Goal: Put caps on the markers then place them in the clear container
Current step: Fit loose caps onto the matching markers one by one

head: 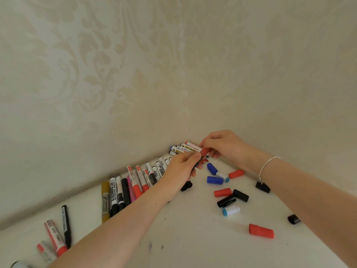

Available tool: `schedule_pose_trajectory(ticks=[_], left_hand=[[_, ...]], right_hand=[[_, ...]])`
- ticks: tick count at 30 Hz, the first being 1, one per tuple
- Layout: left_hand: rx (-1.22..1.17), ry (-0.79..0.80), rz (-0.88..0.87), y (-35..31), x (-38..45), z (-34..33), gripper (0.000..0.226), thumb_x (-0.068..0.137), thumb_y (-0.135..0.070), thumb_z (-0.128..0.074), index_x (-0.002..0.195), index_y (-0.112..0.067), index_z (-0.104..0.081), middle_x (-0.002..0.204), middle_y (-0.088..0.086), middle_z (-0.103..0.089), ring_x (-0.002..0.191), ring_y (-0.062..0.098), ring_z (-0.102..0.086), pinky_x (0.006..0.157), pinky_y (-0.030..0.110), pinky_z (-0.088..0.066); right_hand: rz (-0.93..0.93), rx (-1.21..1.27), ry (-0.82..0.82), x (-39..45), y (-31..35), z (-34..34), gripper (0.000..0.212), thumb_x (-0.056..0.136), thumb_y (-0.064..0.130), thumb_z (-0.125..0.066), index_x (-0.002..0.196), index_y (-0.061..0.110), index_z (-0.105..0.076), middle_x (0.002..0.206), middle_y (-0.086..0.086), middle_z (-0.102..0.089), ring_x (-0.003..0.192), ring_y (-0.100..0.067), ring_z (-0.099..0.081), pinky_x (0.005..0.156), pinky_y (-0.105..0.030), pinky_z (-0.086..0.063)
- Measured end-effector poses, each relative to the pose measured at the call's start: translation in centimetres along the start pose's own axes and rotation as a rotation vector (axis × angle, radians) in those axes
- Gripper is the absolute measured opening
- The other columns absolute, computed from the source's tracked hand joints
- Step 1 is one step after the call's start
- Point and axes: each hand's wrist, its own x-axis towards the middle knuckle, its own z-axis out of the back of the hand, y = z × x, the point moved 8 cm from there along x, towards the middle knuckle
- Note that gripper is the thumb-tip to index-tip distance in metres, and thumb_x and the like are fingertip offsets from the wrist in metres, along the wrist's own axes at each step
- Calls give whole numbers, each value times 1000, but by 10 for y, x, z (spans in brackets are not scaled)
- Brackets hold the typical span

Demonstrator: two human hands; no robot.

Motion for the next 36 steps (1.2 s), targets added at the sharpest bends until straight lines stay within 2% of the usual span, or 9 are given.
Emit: schedule_pose_trajectory(ticks=[4, 8, 13, 16, 18, 23, 28, 32, 36], left_hand=[[201, 43, -133, -10, 2, -2, 28, 99, -21, -47, 75, -27, -58, 53, -13, -49, 45, -2, -43, 54, 15, -34], [318, 37, -206, -14, 4, 0, 23, 100, -25, -46, 80, -27, -58, 58, -9, -48, 44, -1, -42, 50, 14, -32], [413, 59, -302, -17, 5, 7, 19, 99, -25, -47, 91, -37, -59, 61, -10, -49, 52, 5, -41, 54, 19, -35], [525, 150, -331, -16, 12, 25, 24, 95, -16, -56, 110, -33, -64, 90, -19, -63, 81, -5, -58, 78, 13, -44], [643, 131, -290, -8, 24, 49, 33, 90, -7, -59, 117, -24, -65, 105, -9, -66, 99, 8, -61, 93, 25, -45], [985, 87, -186, 29, 40, 93, 39, 78, 4, -57, 101, -23, -73, 117, -1, -66, 121, 14, -52, 111, 34, -26], [807, 81, -188, 51, 42, 98, 51, 72, 17, -45, 72, -28, -70, 111, -5, -67, 115, 9, -55, 97, 10, -27], [763, 17, -163, 55, 49, 96, 53, 76, 12, -41, 70, -35, -64, 107, -2, -70, 103, 13, -62, 95, 22, -42], [800, 16, -216, 38, 57, 64, 40, 89, -1, -43, 87, -33, -67, 93, 2, -70, 61, 13, -56, 68, 24, -47]], right_hand=[[35, -72, 38, 1, 4, -4, 15, 93, 9, -51, 96, 3, -65, 78, -6, -66, 63, -13, -58, 61, -20, -50], [66, -289, 29, 4, 7, -3, 17, 94, 18, -51, 87, 9, -64, 69, -4, -59, 63, -13, -50, 66, -30, -42], [70, -304, 48, 0, 11, -7, 23, 96, 25, -50, 81, 11, -61, 69, -5, -58, 58, -12, -48, 57, -23, -40], [27, -334, 81, -5, 0, -9, 37, 98, 34, -42, 97, 4, -64, 86, -12, -68, 62, -15, -55, 59, -26, -46], [22, -357, -41, -5, -8, 7, 34, 98, 33, -39, 104, 9, -63, 97, -13, -68, 74, -26, -61, 71, -35, -51], [-52, -435, -139, -8, -31, 32, 26, 97, 17, -43, 111, 12, -65, 103, -5, -67, 92, -24, -63, 83, -35, -51], [-84, -462, -143, -6, -44, 32, 23, 96, 16, -46, 109, 14, -65, 101, -3, -67, 89, -20, -63, 79, -31, -51], [-92, -497, -126, -2, -48, 27, 22, 95, 15, -46, 107, 14, -66, 97, -4, -67, 87, -23, -65, 72, -31, -52], [-80, -559, -116, 2, -46, 24, 25, 95, 9, -46, 109, 14, -66, 107, -3, -66, 92, -19, -63, 73, -24, -48]])
